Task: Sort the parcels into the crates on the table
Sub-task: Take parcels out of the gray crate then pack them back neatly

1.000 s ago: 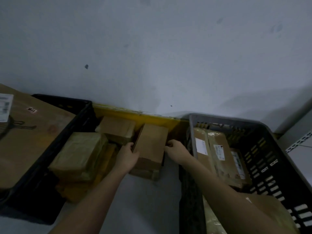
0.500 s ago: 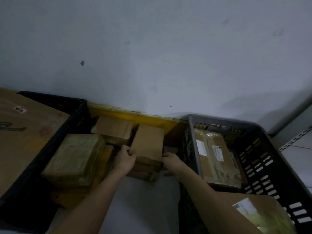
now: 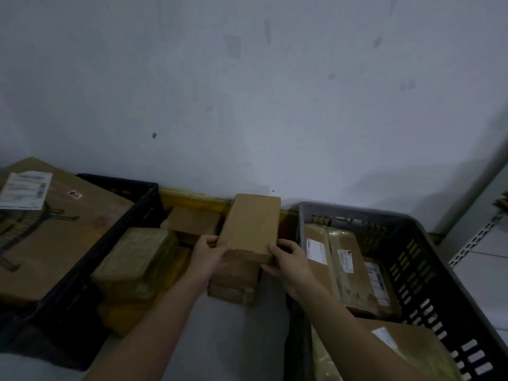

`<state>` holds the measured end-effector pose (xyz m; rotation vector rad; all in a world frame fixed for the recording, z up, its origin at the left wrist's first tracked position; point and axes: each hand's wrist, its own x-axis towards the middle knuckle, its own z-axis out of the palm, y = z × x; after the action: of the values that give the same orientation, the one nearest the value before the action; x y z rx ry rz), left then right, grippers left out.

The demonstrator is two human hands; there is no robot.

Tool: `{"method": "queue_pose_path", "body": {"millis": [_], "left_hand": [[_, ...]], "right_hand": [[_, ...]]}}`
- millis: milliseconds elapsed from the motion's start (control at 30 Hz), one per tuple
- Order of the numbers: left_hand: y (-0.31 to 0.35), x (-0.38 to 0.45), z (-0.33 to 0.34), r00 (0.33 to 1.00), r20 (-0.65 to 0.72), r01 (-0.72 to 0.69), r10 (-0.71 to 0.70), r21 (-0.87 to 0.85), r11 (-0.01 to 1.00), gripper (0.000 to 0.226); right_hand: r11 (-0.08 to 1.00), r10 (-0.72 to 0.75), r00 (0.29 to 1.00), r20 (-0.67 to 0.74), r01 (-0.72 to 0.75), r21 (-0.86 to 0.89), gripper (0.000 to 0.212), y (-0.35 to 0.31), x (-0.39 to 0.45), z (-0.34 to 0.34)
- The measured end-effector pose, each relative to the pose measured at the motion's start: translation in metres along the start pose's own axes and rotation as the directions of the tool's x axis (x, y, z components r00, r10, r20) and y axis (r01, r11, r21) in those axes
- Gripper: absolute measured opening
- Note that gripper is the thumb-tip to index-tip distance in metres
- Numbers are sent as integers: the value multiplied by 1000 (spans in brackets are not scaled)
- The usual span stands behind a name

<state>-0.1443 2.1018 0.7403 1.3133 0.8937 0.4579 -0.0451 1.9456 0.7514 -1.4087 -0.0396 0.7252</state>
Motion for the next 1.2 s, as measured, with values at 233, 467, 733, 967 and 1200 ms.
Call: {"method": "queue_pose_path", "body": {"millis": [233,467,733,967,1200], "left_hand": [[17,-40,33,902,15,-375,432,523,765,51],[52,-77,83,879,226,-472,421,271,839,38],[66,-95,99,947,230,-183,224,-189,965,27],[62,-92,83,964,194,-139,183,-217,966,26],[58,-90,83,961,221,-126,166,-186,974,31]], "right_hand": [[992,-122,992,17,122,-25,42,-21,-27,-32],[783,-562,823,86,563,-264,29,-51,-57,-42],[347,-736,577,354,771,-535,41,-55,-82,-49],[552,-705,708,33,578,-601,40,-63,-59,-78],[817,-512,854,96,519,-252,30,-59,-52,-96]]}}
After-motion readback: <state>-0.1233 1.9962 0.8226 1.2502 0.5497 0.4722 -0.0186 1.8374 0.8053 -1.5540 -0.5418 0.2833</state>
